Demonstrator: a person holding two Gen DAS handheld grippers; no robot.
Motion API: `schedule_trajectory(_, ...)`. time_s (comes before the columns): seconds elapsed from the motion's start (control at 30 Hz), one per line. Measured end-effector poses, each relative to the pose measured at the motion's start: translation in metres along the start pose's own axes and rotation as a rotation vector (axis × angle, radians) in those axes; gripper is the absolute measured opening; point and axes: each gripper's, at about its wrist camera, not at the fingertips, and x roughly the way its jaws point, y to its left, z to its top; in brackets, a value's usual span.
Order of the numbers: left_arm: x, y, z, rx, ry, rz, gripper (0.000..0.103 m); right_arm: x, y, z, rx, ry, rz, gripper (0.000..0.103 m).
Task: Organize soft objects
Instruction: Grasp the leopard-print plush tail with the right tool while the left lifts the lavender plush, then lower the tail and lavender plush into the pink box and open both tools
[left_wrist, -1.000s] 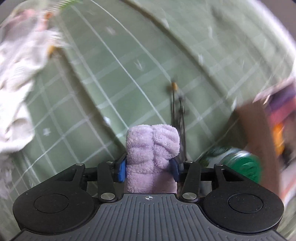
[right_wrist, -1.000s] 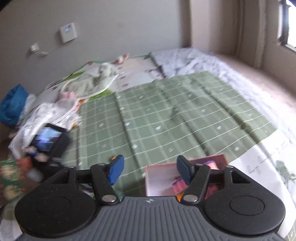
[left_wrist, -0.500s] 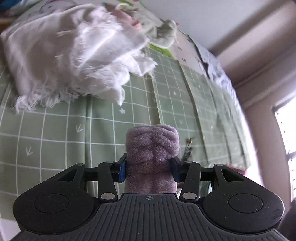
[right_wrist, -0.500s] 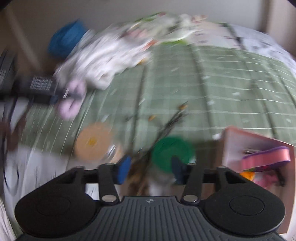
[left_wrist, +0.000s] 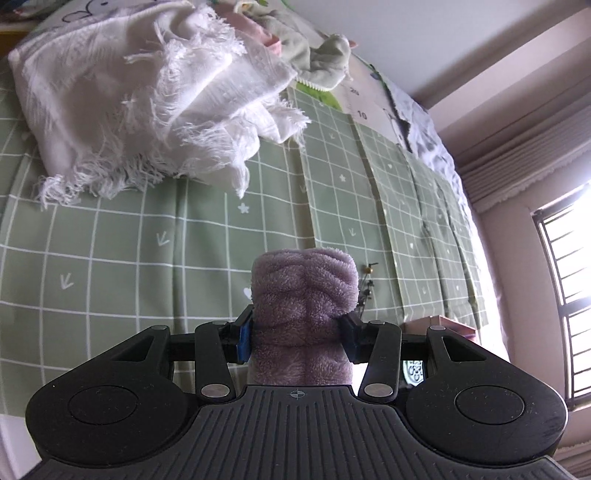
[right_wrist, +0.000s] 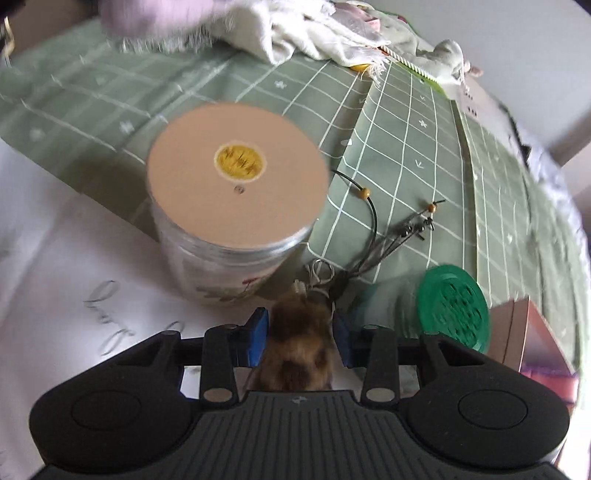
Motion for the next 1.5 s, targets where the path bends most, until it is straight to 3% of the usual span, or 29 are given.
schedule_trajectory(0.1, -0.002, 0.006, -0.003, -0.003, 0.012, 0.026, 0.051, 0.008, 0.009, 0.001, -0.046, -0.001, -0.033, 0.036)
schedule_trajectory(0.2, -0.004, 0.015, -0.004, -0.002, 0.014, 0.06, 0.051, 0.0, 0.011, 0.0, -0.059, 0.014, 0.006, 0.016)
schedule_trajectory(0.3, -0.012, 0.026, -0.002, 0.008, -0.021, 0.084, 0.051, -0.025, 0.003, -0.003, -0.103, -0.002, 0.023, 0.013)
schedule_trajectory(0.47, -0.041, 0.015, 0.017, 0.014, -0.128, 0.054, 0.051, -0.105, -0.074, 0.012, 0.08, -0.124, 0.072, 0.012)
schedule_trajectory(0.57, -0.065, -0.027, 0.038, 0.076, -0.166, 0.031, 0.05, -0.171, -0.133, 0.03, 0.217, -0.264, 0.079, 0.012)
schedule_trajectory(0.73, -0.11, -0.136, 0.071, 0.288, -0.219, -0.013, 0.051, -0.274, -0.216, 0.043, 0.365, -0.49, 0.084, 0.012)
schedule_trajectory(0.93, -0.115, -0.256, 0.067, 0.425, -0.158, -0.207, 0.051, -0.361, -0.272, 0.023, 0.401, -0.666, -0.021, 0.012)
schedule_trajectory(1.07, -0.082, -0.312, 0.045, 0.463, -0.052, -0.337, 0.052, -0.391, -0.296, 0.004, 0.401, -0.705, -0.103, 0.012)
schedule_trajectory(1.17, -0.035, -0.34, 0.018, 0.491, 0.033, -0.338, 0.052, -0.393, -0.317, -0.006, 0.443, -0.685, -0.102, 0.012)
schedule_trajectory(1.33, 0.065, -0.342, -0.039, 0.455, 0.172, -0.346, 0.053, -0.365, -0.338, -0.025, 0.501, -0.617, -0.087, 0.012)
schedule_trajectory(1.4, 0.112, -0.328, -0.067, 0.434, 0.2, -0.318, 0.053, -0.341, -0.342, -0.035, 0.534, -0.579, -0.052, 0.012)
schedule_trajectory(1.5, 0.183, -0.299, -0.104, 0.398, 0.269, -0.201, 0.052, -0.281, -0.342, -0.055, 0.574, -0.486, -0.026, 0.015)
